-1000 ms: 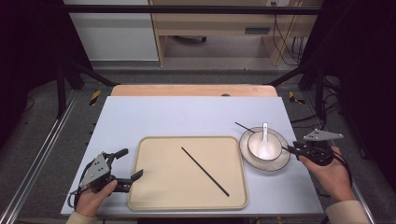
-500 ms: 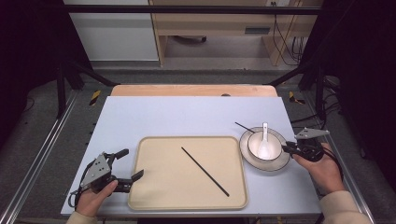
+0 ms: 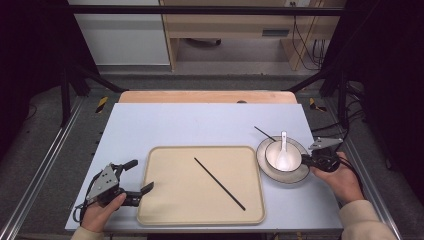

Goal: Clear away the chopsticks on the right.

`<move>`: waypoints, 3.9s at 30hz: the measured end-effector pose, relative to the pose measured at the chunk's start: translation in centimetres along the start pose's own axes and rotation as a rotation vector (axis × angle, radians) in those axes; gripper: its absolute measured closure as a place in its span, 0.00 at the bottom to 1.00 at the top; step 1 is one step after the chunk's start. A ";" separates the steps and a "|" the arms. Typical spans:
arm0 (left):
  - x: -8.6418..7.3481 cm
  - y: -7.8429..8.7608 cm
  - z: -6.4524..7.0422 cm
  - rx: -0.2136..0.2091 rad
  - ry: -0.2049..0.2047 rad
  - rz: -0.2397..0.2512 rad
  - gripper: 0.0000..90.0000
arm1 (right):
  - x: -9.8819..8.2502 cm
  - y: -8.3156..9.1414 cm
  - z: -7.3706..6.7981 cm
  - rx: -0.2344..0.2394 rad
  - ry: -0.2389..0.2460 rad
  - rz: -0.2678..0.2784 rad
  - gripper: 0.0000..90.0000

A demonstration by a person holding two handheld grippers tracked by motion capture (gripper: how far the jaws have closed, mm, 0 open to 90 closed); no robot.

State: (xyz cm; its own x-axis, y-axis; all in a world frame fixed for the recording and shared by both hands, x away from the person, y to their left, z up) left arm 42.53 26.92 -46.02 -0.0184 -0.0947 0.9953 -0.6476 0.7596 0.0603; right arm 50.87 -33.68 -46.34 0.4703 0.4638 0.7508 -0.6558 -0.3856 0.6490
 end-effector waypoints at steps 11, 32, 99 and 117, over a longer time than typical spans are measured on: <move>0.1 0.1 -0.1 0.003 -0.001 0.004 0.07 | 0.3 1.4 -0.1 -0.058 -0.058 0.040 0.95; 0.2 0.2 0.0 0.016 -0.002 0.012 0.07 | 6.6 6.8 -13.7 -0.002 -0.049 0.226 0.95; 1.3 -8.1 3.4 -0.111 0.092 -0.276 0.70 | 5.5 0.4 -17.7 0.006 -0.098 0.323 0.11; -0.4 -15.9 5.5 -0.120 0.093 -0.492 0.98 | 2.6 2.9 -16.0 -0.047 -0.138 0.472 0.08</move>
State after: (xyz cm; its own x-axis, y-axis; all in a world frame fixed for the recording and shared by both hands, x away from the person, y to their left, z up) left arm 48.66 11.35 -47.81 0.3376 -0.4061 0.8492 -0.4702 0.7088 0.5259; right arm 40.74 -20.79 -44.50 0.1868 0.1360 0.9729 -0.8408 -0.4902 0.2299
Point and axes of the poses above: each handheld gripper's, and its own axes: y roughly backward along the jaws, x roughly out of its top, z roughly to its right, the point moved 2 cm from there along -y, roughly forward along the jaws, and after that the axes turned 9 degrees about z, right-handed, at the moved point
